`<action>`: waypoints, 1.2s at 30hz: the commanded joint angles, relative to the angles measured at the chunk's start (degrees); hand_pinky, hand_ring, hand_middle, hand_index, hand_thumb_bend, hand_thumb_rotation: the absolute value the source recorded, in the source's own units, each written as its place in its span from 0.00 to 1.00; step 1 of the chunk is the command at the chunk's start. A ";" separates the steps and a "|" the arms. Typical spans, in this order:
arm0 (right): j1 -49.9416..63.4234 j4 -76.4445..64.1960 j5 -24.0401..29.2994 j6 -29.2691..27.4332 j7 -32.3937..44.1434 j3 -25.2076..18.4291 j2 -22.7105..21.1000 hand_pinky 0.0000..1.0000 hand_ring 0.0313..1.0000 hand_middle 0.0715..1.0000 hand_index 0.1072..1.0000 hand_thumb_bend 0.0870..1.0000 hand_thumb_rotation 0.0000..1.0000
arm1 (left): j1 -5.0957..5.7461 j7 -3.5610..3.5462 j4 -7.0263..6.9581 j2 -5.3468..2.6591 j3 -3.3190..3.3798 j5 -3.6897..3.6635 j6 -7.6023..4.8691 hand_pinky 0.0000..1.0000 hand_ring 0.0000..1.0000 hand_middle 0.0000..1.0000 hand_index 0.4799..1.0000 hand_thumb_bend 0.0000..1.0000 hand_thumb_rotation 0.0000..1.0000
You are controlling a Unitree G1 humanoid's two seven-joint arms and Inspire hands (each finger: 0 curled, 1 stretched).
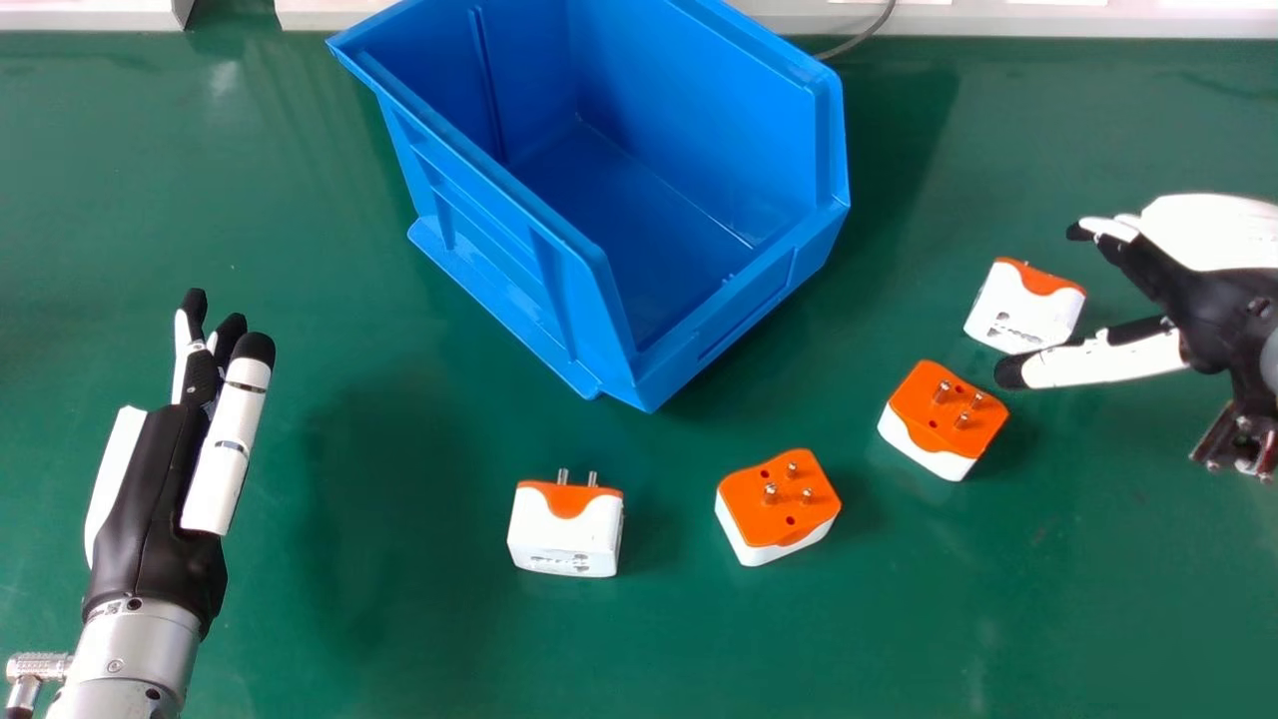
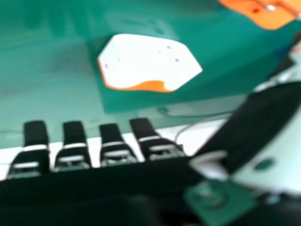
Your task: Pick all objects and put in blue box
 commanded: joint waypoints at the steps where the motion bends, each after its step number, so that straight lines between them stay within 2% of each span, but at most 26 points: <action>1: -3.62 1.86 -1.61 -0.28 -0.23 0.79 -0.18 0.84 0.90 0.93 0.91 0.60 0.76 | -0.03 0.01 -1.62 0.52 0.46 -0.70 0.16 1.00 1.00 1.00 1.00 0.36 0.96; 5: -6.60 5.83 -2.23 -1.40 -0.85 2.24 0.29 0.82 0.89 0.93 0.90 0.56 0.74 | 0.11 0.05 -2.18 0.52 0.48 -0.65 0.81 1.00 1.00 1.00 1.00 0.35 0.96; 12: -10.22 10.92 -3.42 -2.32 -1.33 3.96 0.65 0.83 0.88 0.92 0.89 0.56 0.74 | 0.67 -0.05 -3.33 0.66 0.65 -0.59 1.33 1.00 1.00 1.00 1.00 0.34 0.96; 16: -11.32 13.20 -4.35 -2.86 -2.01 5.00 0.88 0.84 0.87 0.91 0.88 0.56 0.75 | 1.29 -0.37 -3.84 0.93 1.01 -0.70 1.21 1.00 1.00 1.00 1.00 0.33 0.96; 24: -13.71 18.99 -5.06 -4.10 -3.86 6.79 2.16 0.82 0.87 0.91 0.87 0.54 0.73 | 2.13 -0.73 -4.01 1.05 1.48 -0.61 0.59 1.00 1.00 1.00 1.00 0.35 0.95; 32: -14.76 21.53 -6.48 -4.54 -4.94 8.98 3.11 0.80 0.87 0.90 0.87 0.53 0.72 | 2.68 -0.66 -3.92 1.34 1.74 -0.21 -0.08 1.00 1.00 1.00 1.00 0.36 0.95; 36: -15.66 22.99 -6.14 -4.56 -4.86 9.70 3.81 0.80 0.87 0.90 0.87 0.54 0.73 | 3.28 -0.51 -4.75 1.25 1.62 -0.16 -0.10 1.00 1.00 1.00 1.00 0.35 0.94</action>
